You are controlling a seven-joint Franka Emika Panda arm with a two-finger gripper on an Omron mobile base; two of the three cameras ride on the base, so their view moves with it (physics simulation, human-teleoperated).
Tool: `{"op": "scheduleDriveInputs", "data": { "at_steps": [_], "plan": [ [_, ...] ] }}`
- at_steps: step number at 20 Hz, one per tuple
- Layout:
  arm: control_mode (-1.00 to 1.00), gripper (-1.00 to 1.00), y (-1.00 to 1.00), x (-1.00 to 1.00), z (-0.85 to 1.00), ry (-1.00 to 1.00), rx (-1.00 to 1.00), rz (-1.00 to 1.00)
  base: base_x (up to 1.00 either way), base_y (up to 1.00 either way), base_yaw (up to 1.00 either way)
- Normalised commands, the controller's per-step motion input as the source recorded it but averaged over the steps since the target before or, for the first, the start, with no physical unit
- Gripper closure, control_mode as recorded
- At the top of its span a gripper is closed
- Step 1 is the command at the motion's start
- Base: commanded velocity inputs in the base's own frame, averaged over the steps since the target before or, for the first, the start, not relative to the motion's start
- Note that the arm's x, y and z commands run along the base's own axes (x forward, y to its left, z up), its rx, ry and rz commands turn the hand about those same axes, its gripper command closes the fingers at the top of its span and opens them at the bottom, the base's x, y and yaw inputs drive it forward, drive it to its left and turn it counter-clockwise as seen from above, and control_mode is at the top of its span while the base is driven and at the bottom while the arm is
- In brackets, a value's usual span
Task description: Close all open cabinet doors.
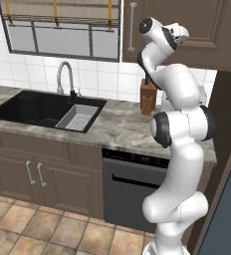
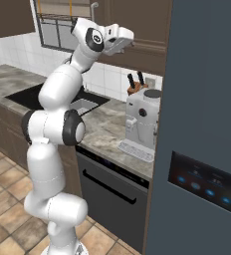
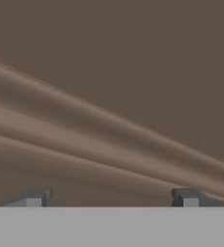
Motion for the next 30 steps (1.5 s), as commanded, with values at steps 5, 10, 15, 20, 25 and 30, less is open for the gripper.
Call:
{"op": "scheduleDriveInputs", "data": {
  "at_steps": [5, 10, 15, 20, 25, 30],
  "plan": [
    [-1.00, -1.00, -0.33, 0.19, -0.25, -0.06, 0.00, 0.04, 0.00, 0.00, 0.00],
    [-1.00, -1.00, 0.03, -0.07, -0.44, -0.09, 0.00, 0.08, 0.00, 0.00, 0.00],
    [-1.00, -1.00, 0.38, -0.43, -0.35, -0.15, 0.00, 0.02, 0.00, 0.00, 0.00],
    [-1.00, -1.00, 0.66, -0.54, -0.03, -0.13, 0.00, 0.00, 0.00, 0.00, 0.00],
    [-1.00, -1.00, 0.65, -0.51, 0.07, -0.04, 0.00, -0.03, 0.00, 0.00, 0.00],
    [-1.00, -1.00, 0.53, -0.46, 0.05, 0.00, 0.01, -0.05, 0.00, 0.00, 0.00]
  ]
}}
